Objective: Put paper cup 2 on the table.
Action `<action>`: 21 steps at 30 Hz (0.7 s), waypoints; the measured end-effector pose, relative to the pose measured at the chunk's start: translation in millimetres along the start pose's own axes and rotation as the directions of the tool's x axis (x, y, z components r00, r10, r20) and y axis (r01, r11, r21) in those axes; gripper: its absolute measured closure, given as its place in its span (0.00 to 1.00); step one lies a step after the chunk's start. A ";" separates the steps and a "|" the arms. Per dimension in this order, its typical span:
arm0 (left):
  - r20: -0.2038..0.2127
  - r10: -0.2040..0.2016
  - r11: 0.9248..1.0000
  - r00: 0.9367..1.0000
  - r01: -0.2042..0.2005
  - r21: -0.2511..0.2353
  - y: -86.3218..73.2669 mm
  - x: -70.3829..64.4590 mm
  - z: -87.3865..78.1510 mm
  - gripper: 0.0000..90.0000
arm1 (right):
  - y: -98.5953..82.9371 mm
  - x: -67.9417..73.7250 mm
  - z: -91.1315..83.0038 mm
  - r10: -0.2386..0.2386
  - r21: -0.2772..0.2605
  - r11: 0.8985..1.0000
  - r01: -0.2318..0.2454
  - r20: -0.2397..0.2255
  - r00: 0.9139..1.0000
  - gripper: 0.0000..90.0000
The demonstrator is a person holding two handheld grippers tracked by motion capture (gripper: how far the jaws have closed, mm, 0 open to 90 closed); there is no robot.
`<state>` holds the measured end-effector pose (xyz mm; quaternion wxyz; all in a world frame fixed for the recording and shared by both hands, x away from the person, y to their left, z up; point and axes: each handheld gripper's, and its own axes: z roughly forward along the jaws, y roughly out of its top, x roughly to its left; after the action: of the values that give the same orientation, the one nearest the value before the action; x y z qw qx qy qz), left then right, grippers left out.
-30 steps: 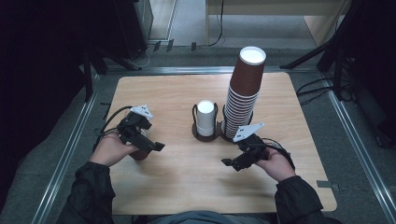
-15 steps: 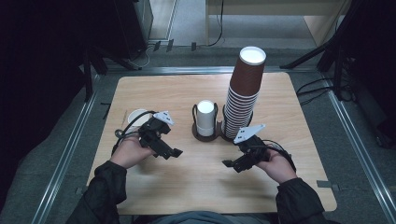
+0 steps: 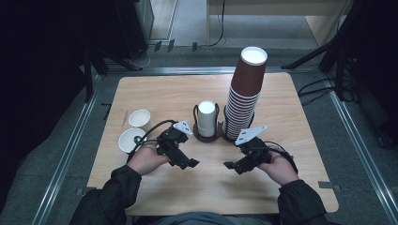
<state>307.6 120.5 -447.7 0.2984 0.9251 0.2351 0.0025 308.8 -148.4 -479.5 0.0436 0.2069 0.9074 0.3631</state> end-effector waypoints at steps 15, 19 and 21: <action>-0.024 -0.014 1.000 1.000 0.013 -0.027 0.8 -6.6 39.6 0.00 | 1.7 4.5 6.2 -0.023 0.007 1.000 0.023 -0.018 1.000 0.17; -0.050 -0.013 0.999 0.999 0.011 -0.036 -1.4 -5.3 41.3 0.00 | 2.1 4.4 7.9 -0.031 0.008 0.999 0.032 -0.021 0.999 0.17; -0.059 -0.013 0.999 0.998 0.010 -0.044 -2.1 -3.9 41.7 0.00 | 2.2 4.5 8.8 -0.035 0.008 0.999 0.035 -0.025 0.999 0.17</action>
<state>309.3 97.3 -482.6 0.3112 0.9165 0.2490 0.0332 307.5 -139.5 -484.1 0.0381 0.1866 0.9129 0.3611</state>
